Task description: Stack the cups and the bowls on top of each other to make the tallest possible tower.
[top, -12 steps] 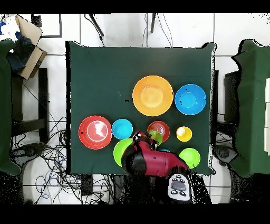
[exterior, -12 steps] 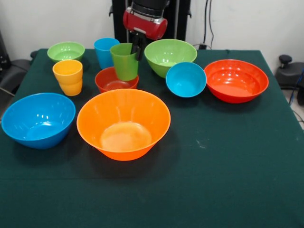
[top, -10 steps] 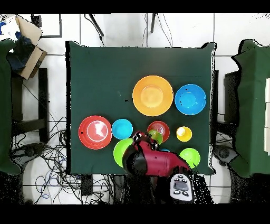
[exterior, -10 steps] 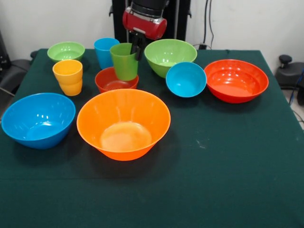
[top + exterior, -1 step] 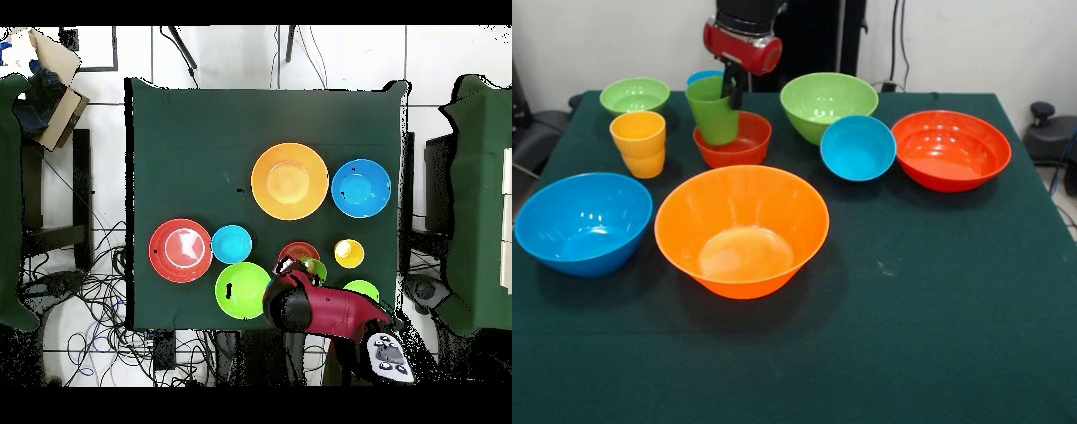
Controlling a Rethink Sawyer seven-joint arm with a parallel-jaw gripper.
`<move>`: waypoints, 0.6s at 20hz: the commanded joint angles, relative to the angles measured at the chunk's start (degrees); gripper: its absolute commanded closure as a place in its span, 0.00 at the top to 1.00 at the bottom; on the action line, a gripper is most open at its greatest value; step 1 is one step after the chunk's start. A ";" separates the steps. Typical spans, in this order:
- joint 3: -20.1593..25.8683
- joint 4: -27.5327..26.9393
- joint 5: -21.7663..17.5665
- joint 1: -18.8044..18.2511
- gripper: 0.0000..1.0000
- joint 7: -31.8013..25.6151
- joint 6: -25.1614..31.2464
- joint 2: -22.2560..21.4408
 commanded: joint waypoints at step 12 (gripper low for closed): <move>8.77 -7.18 -4.07 -0.06 0.00 -2.74 8.27 4.86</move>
